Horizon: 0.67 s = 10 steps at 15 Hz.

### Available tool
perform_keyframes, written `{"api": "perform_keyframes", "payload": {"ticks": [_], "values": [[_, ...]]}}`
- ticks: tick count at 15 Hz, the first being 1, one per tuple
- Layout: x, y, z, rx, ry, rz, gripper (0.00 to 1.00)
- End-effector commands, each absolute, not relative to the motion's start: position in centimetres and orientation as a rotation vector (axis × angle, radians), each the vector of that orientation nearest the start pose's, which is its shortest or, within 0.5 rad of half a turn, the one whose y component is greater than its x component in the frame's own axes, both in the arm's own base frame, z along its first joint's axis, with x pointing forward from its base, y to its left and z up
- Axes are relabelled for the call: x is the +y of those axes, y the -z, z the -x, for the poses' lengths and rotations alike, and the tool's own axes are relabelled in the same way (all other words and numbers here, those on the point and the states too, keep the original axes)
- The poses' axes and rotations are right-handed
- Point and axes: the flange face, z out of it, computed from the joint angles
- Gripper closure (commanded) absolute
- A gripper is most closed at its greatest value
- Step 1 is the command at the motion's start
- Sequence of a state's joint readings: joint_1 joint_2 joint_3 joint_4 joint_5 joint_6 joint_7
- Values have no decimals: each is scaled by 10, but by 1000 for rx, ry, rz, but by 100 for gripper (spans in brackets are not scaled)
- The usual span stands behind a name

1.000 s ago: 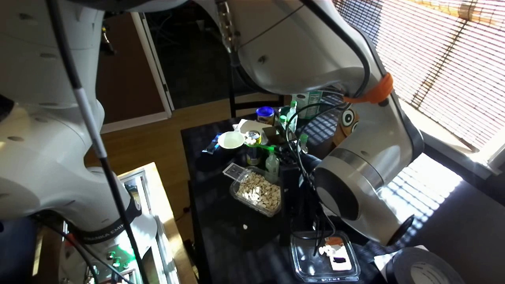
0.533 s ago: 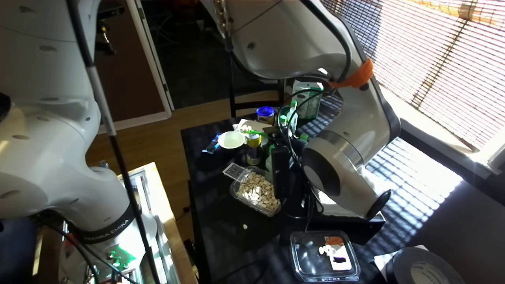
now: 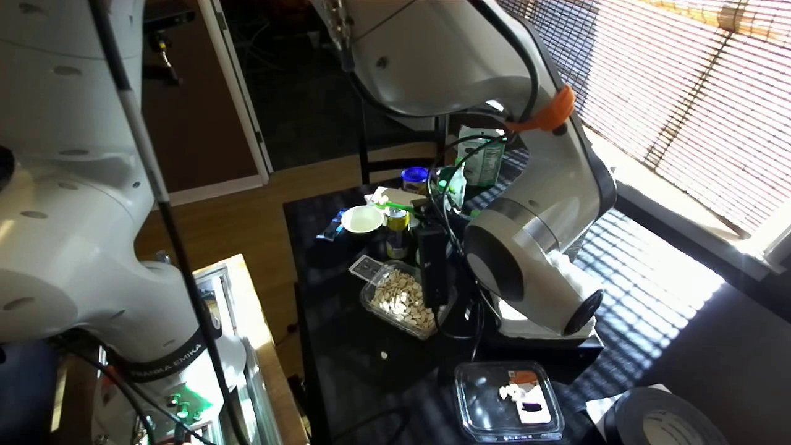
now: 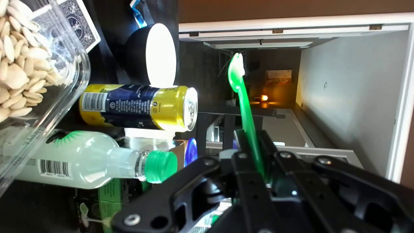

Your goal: Transfer a spoonful of contents from the right bowl to the left bowl

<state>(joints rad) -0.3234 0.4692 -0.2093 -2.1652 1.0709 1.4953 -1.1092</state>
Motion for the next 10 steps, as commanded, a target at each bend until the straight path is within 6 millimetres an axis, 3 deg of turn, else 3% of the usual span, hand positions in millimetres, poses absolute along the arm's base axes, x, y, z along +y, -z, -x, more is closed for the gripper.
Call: {"api": "perform_keyframes", "payload": {"ticks": [1, 9, 10], "values": [[-139, -188, -448, 65, -7, 1836, 97], [-94, -198, -455, 6, -5, 1900, 97], [-109, -188, -458, 2, -35, 1892, 89]]}}
